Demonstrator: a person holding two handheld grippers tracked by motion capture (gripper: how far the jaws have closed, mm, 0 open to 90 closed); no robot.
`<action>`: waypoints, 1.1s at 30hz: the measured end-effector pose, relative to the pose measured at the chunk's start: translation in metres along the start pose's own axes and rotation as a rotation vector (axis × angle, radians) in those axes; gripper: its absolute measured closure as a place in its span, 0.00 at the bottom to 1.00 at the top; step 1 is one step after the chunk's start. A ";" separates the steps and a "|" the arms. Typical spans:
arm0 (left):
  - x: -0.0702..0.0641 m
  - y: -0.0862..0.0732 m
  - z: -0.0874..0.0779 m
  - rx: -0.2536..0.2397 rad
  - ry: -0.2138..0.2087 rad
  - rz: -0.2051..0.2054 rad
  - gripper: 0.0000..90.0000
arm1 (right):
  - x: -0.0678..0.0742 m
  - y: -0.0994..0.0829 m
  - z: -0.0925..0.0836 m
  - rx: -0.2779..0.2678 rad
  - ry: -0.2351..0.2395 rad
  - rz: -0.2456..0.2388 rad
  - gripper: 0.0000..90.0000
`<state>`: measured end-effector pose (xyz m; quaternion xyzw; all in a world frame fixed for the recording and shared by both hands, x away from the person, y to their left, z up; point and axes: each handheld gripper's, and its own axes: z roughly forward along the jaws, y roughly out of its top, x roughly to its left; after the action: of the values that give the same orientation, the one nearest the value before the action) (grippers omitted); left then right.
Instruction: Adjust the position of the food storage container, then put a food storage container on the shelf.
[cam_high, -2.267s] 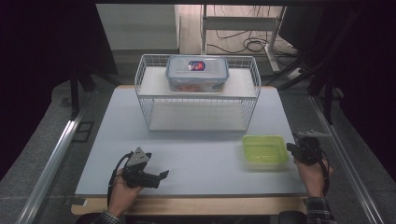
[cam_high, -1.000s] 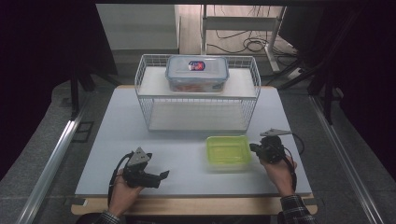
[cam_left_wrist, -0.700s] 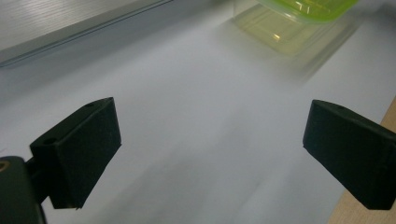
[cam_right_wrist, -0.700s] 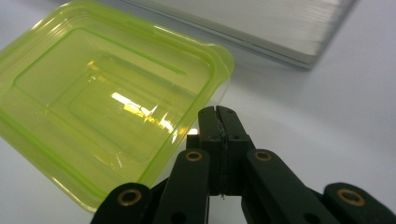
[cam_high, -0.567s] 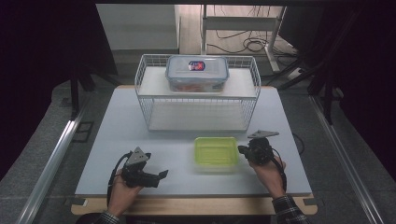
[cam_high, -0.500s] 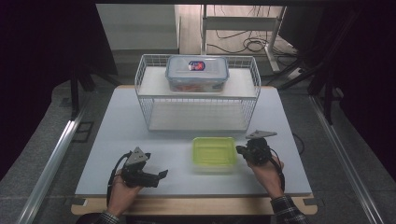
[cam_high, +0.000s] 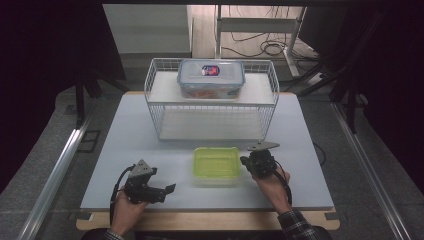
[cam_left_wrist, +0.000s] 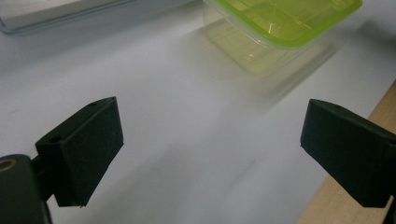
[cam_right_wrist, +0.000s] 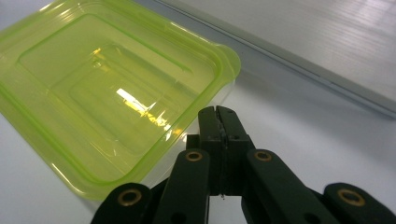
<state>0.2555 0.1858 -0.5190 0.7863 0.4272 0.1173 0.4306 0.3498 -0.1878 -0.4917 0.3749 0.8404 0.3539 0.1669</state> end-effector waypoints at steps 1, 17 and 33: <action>0.000 0.000 -0.001 0.004 0.001 0.007 0.06 | -0.002 0.000 -0.003 -0.007 0.003 0.003 0.99; -0.001 -0.003 0.003 0.003 0.025 0.037 0.06 | -0.008 -0.014 -0.027 -0.074 0.053 -0.034 0.48; -0.001 -0.003 0.004 0.008 0.019 0.035 0.06 | -0.014 -0.020 -0.032 -0.097 0.096 0.017 0.22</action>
<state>0.2556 0.1838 -0.5236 0.7944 0.4178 0.1304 0.4211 0.3318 -0.2227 -0.4836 0.3559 0.8262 0.4131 0.1413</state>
